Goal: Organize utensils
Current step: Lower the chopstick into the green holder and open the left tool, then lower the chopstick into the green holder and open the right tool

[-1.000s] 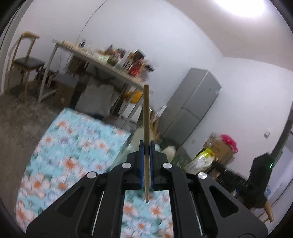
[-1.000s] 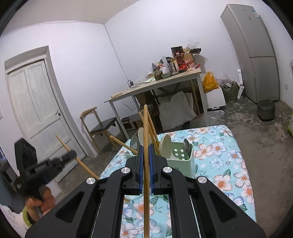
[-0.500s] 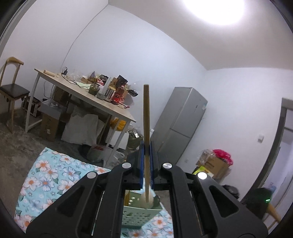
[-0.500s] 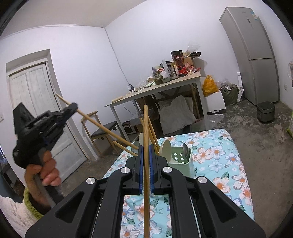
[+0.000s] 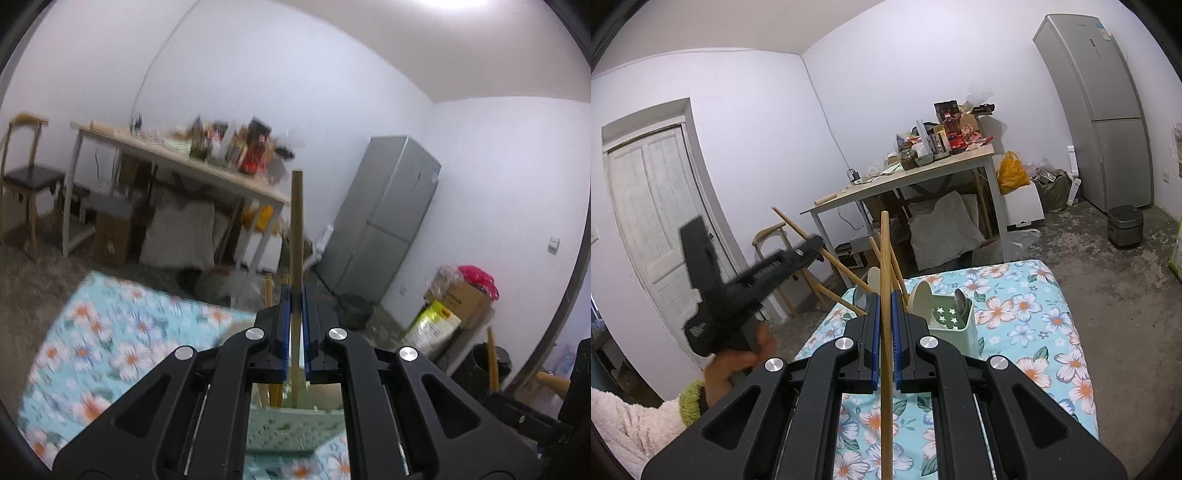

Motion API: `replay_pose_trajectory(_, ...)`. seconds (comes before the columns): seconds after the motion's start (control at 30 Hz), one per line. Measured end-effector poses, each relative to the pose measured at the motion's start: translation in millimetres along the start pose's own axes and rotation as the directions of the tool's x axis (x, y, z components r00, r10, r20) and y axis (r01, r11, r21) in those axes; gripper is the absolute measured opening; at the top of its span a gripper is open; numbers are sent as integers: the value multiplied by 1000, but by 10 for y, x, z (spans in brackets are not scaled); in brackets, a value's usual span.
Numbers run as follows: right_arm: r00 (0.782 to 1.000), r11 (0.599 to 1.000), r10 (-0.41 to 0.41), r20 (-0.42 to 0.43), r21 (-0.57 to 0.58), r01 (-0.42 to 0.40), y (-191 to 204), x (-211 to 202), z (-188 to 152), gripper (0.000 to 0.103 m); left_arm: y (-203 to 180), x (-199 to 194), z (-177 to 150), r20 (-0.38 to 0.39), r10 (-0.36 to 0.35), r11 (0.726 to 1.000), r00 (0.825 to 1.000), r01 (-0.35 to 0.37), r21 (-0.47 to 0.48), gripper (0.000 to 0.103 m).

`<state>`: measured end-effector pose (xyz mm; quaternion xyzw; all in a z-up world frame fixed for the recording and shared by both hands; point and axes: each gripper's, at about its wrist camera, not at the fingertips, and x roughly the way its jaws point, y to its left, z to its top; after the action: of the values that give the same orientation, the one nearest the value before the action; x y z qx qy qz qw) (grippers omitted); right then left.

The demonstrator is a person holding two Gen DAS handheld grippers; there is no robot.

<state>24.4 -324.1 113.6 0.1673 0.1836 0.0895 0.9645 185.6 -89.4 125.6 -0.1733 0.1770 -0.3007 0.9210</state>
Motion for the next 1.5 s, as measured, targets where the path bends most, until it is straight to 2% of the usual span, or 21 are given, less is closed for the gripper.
replay_pose_trajectory(0.07,1000,1000,-1,-3,0,1,4,4,1,6,45,37,-59,-27,-1,1000,1000,0,-20,14)
replay_pose_trajectory(0.13,1000,1000,-2,-6,1,2,2,10,-3,6,89,22,-85,-31,5,999,1000,-6,-33,31)
replay_pose_trajectory(0.17,1000,1000,-3,-7,2,3,3,14,-4,6,106,-3,-90,-26,6,999,1000,-7,-39,33)
replay_pose_trajectory(0.23,1000,1000,-2,-7,3,2,5,17,-4,6,126,-48,-82,-22,13,999,1000,-14,-35,43)
replay_pose_trajectory(0.43,1000,1000,3,-7,2,-3,24,35,9,6,161,-276,-35,5,51,998,999,-51,-22,64)
replay_pose_trajectory(0.53,1000,1000,10,-4,-2,-10,42,59,32,6,216,-404,-75,-7,76,997,997,-76,-24,70)
replay_pose_trajectory(0.77,998,998,63,18,-20,-63,108,201,212,6,399,-648,-356,-115,129,991,985,-131,-14,79)
replay_pose_trajectory(0.87,995,995,92,37,-30,-91,149,309,341,6,479,-749,-547,-180,157,987,971,-158,9,82)
replay_pose_trajectory(1.0,987,990,143,77,-16,-142,149,467,561,6,563,-889,-727,-228,192,981,955,-191,30,84)
replay_pose_trajectory(1.27,970,981,180,165,34,-188,81,942,967,6,725,-1073,-862,-256,252,967,933,-251,38,84)
replay_pose_trajectory(1.5,963,983,147,224,78,-168,8,1369,1104,6,778,-1114,-801,-240,273,962,932,-272,36,84)
